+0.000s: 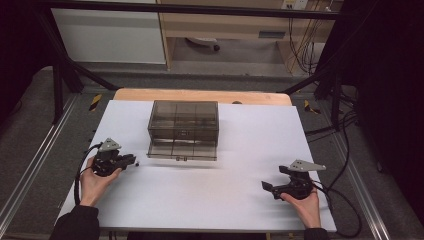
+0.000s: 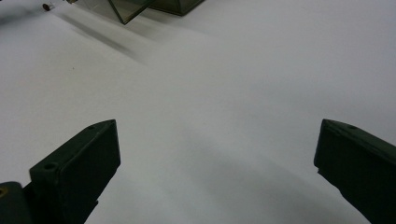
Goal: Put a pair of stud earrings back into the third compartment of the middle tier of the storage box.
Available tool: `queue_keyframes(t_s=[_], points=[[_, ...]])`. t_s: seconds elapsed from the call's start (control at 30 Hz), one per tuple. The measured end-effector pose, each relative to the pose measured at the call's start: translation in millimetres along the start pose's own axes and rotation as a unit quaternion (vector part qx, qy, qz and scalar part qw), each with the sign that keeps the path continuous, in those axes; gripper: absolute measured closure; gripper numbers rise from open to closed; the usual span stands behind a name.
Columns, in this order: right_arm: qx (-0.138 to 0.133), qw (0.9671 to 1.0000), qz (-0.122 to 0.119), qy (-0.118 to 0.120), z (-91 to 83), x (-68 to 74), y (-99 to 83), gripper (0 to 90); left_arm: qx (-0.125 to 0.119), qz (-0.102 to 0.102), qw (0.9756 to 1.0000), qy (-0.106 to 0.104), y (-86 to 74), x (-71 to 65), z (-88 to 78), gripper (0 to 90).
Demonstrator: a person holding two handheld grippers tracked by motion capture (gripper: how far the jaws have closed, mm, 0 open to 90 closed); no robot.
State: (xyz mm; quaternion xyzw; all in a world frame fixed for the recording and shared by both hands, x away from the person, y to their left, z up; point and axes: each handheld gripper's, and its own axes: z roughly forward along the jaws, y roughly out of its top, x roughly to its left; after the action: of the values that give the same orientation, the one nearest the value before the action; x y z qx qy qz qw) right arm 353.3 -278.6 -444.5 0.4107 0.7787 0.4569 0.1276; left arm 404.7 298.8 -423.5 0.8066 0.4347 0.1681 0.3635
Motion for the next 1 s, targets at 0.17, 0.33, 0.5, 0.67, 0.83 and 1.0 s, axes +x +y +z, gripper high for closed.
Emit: queue_keyframes(t_s=[0.17, 0.33, 0.5, 0.67, 0.83, 1.0], points=[[0.001, 1.0000, 0.001, 0.000, 0.1, 0.3, 0.1, 1.1, -0.006, 0.009, 0.9999, -0.002, 6.2, -8.8, -6.0, 79.8], [0.002, 1.0000, 0.002, 0.000, 0.2, 0.4, 0.0, 1.1, -0.007, 0.012, 0.9998, -0.010, 13.8, -21.4, -9.8, 79.8], [0.001, 1.0000, 0.001, -0.001, -0.6, 0.2, -0.1, 1.1, -0.013, 0.019, 0.9996, -0.019, 23.2, -33.3, -14.6, 79.9], [0.004, 1.0000, 0.000, -0.002, 0.3, 0.2, -0.2, 1.1, -0.020, 0.027, 0.9990, -0.030, 34.5, -48.5, -18.3, 79.9], [0.005, 1.0000, 0.002, -0.002, -0.2, 0.4, -0.2, 1.1, -0.027, 0.038, 0.9981, -0.039, 46.5, -62.9, -18.6, 79.9], [0.005, 1.0000, -0.002, -0.002, 0.7, 0.2, -0.5, 1.1, -0.031, 0.048, 0.9972, -0.049, 60.8, -76.3, -12.6, 79.9]])
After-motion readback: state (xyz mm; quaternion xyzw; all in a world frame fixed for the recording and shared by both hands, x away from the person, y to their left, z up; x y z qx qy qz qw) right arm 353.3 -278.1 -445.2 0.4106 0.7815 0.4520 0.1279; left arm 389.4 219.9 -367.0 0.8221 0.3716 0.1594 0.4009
